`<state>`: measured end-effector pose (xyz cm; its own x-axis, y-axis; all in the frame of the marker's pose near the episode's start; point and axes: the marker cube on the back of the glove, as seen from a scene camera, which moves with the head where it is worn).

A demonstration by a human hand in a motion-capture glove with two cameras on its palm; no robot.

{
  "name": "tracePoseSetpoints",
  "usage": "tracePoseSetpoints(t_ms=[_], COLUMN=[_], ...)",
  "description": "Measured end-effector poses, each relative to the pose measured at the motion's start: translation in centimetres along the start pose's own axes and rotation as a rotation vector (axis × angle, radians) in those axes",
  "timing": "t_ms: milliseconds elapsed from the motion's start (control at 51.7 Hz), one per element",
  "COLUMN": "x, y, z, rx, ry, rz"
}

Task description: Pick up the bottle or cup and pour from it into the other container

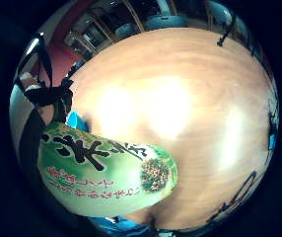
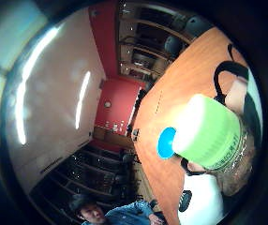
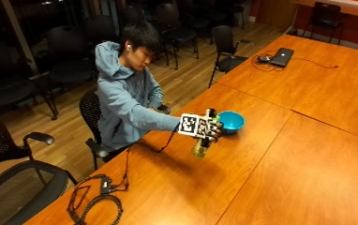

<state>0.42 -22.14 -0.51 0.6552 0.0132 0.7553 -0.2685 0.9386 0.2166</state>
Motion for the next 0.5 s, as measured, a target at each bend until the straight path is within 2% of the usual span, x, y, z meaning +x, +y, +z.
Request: tracePoseSetpoints(t_ms=[155,271,406,503], x=[-5.3,-9.1,-13.0,-15.2], y=[-1.1,-3.6,-5.6,-4.7], z=[1.6,0.0,1.1,6.3], rx=[-0.125,-0.211,-0.297,-0.343], ry=[0.252,0.451,0.627,0.872], rz=[-0.085,-0.176,-0.187,-0.219])
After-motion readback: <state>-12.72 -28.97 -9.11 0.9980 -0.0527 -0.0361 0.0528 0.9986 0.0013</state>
